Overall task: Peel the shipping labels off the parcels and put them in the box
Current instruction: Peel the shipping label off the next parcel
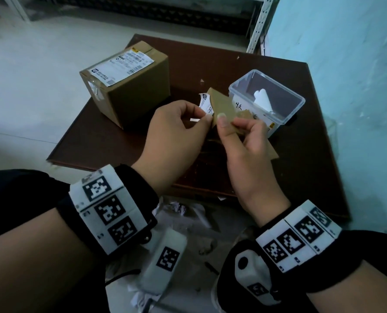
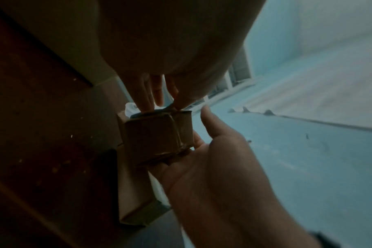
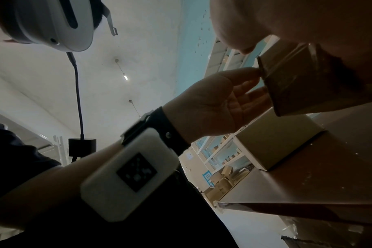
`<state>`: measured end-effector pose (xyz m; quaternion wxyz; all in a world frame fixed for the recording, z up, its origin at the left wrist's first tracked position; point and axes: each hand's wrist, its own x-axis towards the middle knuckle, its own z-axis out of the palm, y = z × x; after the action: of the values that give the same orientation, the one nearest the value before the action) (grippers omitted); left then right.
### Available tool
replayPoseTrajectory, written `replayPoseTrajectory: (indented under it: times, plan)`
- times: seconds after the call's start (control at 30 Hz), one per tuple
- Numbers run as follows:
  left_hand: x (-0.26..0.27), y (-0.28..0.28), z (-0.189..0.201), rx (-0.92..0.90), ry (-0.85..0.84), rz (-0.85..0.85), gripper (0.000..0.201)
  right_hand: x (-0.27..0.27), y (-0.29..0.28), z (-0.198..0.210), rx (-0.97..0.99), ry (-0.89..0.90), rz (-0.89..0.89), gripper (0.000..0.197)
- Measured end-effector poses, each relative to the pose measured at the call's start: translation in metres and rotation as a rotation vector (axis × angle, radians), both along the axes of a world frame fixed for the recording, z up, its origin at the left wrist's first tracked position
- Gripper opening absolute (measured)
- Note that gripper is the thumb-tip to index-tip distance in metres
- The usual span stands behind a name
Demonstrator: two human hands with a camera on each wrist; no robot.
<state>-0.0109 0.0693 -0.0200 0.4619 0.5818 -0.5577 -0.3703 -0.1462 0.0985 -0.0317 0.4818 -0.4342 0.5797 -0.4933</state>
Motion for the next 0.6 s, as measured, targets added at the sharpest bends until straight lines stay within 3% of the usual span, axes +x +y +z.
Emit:
replayPoseTrajectory:
  times: [0.1,0.17,0.23,0.33,0.4,0.5,0.6]
  plan:
    - [-0.003,0.006,-0.001,-0.143,-0.162,-0.048,0.011,-0.003,0.0,0.002,0.019,0.066,-0.006,0.037]
    - [-0.004,0.005,-0.003,-0.149,-0.177,-0.032,0.011,-0.005,-0.002,0.004,0.04,0.061,-0.023,0.033]
    - [-0.002,0.0,-0.004,-0.055,-0.044,0.021,0.012,-0.005,-0.003,0.007,0.059,-0.015,-0.051,0.035]
    - [-0.004,-0.005,0.005,0.197,0.356,0.072,0.015,-0.003,-0.004,0.009,0.082,-0.122,-0.082,0.049]
    - [-0.007,-0.005,0.011,0.288,0.475,0.095,0.019,-0.004,-0.005,0.005,0.08,-0.131,-0.068,0.046]
    - [-0.005,-0.003,0.002,0.123,0.212,0.0,0.021,-0.003,-0.003,0.003,0.064,-0.136,-0.027,0.033]
    - [-0.002,0.0,-0.006,-0.022,-0.023,-0.055,0.024,-0.002,0.0,0.005,0.021,-0.096,0.007,0.035]
